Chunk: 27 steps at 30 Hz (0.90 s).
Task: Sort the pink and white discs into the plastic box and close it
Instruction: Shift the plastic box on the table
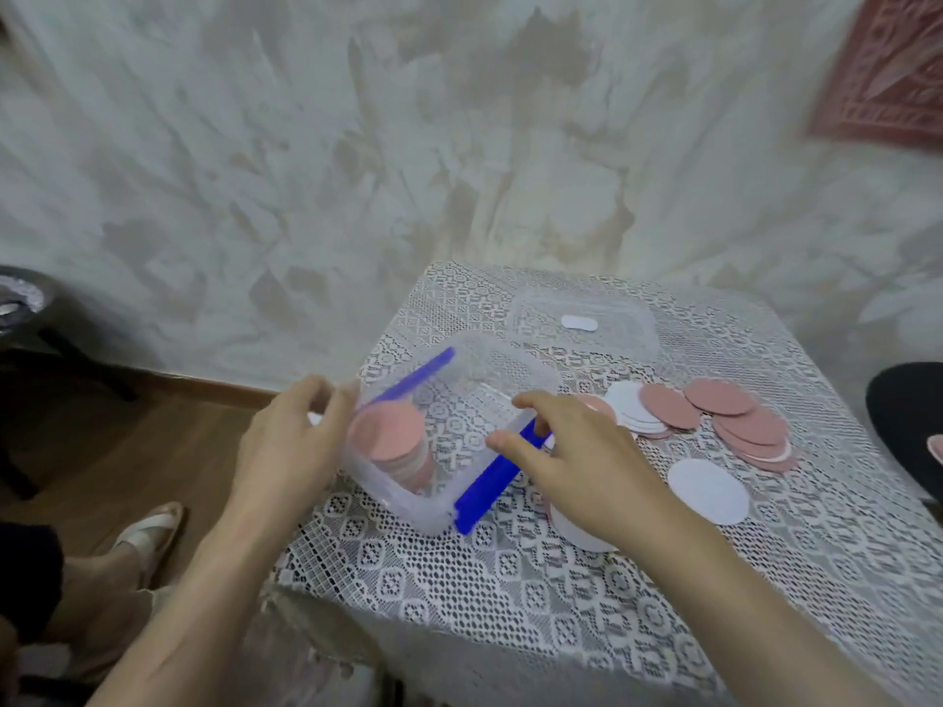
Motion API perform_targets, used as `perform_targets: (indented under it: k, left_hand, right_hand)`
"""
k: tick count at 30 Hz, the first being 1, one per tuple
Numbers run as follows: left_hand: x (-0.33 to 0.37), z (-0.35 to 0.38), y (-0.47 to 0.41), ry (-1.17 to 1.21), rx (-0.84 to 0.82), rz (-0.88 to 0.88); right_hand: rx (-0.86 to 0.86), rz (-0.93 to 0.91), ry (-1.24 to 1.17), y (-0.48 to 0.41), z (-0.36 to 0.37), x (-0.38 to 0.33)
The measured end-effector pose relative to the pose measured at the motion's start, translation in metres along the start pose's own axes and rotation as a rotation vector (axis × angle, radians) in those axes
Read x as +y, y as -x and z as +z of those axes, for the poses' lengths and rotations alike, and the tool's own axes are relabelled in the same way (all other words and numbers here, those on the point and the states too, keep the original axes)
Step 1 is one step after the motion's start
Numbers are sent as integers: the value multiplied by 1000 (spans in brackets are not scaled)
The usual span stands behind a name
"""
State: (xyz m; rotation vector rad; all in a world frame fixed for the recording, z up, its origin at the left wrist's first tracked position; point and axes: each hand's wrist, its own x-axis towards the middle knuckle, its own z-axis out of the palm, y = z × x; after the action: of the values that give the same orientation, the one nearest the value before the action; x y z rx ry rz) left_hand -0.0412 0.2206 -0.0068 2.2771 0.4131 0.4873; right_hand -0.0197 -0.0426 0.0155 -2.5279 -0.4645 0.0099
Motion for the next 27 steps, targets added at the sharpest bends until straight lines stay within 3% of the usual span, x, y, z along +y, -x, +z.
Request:
perform_targets:
  k: [5,9,14,27]
  left_hand:
    - [-7,-4,0,136,-191,-3]
    - [-4,2,-1,161,-137,12]
    - [-6,7,-1,170,-195,49]
    - [-9,11,-8,196,-142,34]
  right_hand:
    - [-61,8,-73,-24,-8,-2]
    - [-47,25,-44,-7,-4,-7]
    - [-113,74,-122,24,8,-10]
    - [-252,-49,-98,-32,-27,19]
